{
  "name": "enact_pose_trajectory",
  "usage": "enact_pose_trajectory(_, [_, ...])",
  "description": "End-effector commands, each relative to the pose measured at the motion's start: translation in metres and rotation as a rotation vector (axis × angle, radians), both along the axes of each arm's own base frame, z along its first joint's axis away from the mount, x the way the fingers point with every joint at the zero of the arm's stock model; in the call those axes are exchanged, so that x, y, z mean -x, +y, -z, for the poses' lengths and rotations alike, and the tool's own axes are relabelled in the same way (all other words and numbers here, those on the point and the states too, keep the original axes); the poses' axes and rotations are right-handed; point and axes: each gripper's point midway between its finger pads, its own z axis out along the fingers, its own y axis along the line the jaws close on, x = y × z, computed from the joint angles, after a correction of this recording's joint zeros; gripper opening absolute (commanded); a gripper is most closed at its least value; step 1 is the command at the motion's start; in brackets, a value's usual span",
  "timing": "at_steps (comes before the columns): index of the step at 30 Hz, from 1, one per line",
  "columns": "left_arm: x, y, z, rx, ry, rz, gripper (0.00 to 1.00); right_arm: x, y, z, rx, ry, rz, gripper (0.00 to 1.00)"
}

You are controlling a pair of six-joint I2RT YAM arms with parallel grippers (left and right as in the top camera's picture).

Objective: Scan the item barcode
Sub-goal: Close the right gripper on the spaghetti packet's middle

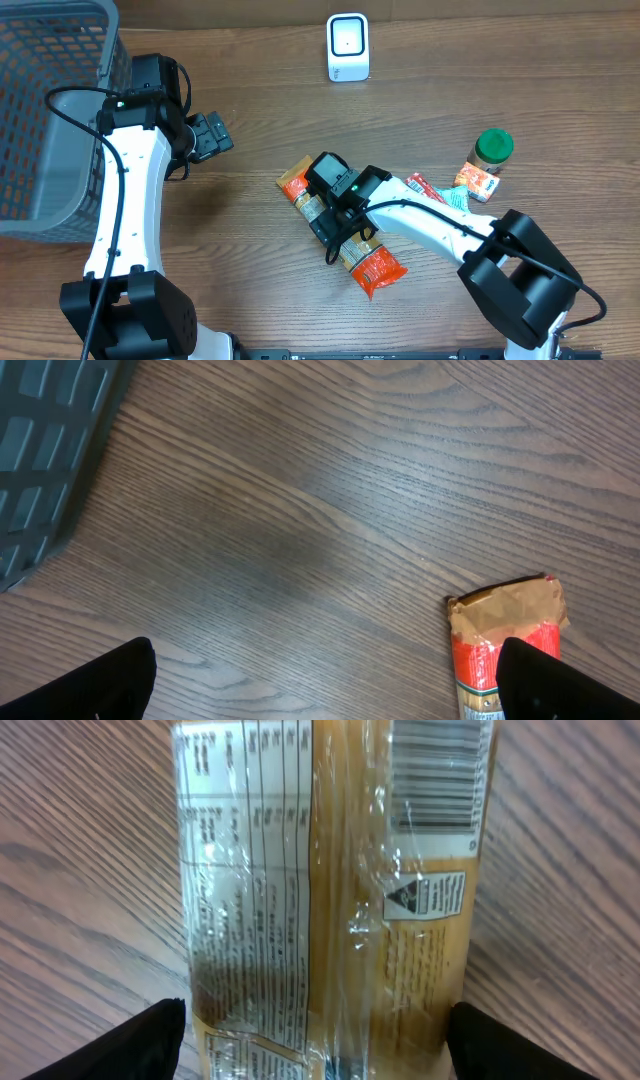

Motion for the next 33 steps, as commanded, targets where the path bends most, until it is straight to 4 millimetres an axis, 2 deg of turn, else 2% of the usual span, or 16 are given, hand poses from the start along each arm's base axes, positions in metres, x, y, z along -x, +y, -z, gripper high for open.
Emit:
enact_pose_trajectory(1, [-0.003,0.001,-0.010,-0.015,-0.028,0.011,1.00,0.012,0.001,0.010,0.032,0.013,-0.027,0.84])
enact_pose_trajectory(10, [-0.003,0.001,-0.010,-0.016,-0.028,0.011,1.00,0.019,-0.003,0.026,0.076,0.043,-0.041,0.84])
enact_pose_trajectory(12, [-0.003,0.001,-0.010,-0.015,-0.028,0.010,1.00,0.021,-0.006,0.031,0.096,0.054,-0.041,0.81])
enact_pose_trajectory(14, [-0.003,0.001,-0.010,-0.015,-0.028,0.011,1.00,0.022,-0.007,0.033,0.103,0.058,-0.042,0.71])
enact_pose_trajectory(15, [-0.003,0.001,-0.010,-0.015,-0.028,0.011,1.00,0.022,-0.006,0.033,0.104,0.052,-0.039,0.61])
enact_pose_trajectory(16, [-0.003,0.001,-0.010,-0.015,-0.028,0.010,1.00,0.021,-0.005,0.033,0.100,0.048,-0.035,0.46])
enact_pose_trajectory(17, [-0.003,0.001,-0.010,-0.015,-0.028,0.010,1.00,0.020,-0.004,0.032,0.096,0.046,-0.034,0.41])
enact_pose_trajectory(20, [-0.003,0.001,-0.010,-0.016,-0.028,0.011,1.00,0.016,0.000,0.022,0.088,0.050,0.022,0.41])
enact_pose_trajectory(26, [-0.003,0.001,-0.010,-0.016,-0.028,0.011,1.00,-0.008,0.012,-0.012,-0.006,0.066,0.283,0.42])
enact_pose_trajectory(30, [-0.003,0.001,-0.010,-0.016,-0.028,0.011,1.00,-0.022,0.009,-0.013,-0.051,0.086,0.526,0.41])
enact_pose_trajectory(32, [-0.003,0.001,-0.010,-0.015,-0.028,0.010,1.00,-0.025,0.011,-0.010,-0.075,0.094,0.602,0.45])
enact_pose_trajectory(33, [-0.003,0.001,-0.010,-0.015,-0.028,0.011,1.00,-0.026,0.013,-0.009,-0.085,0.094,0.619,0.51])
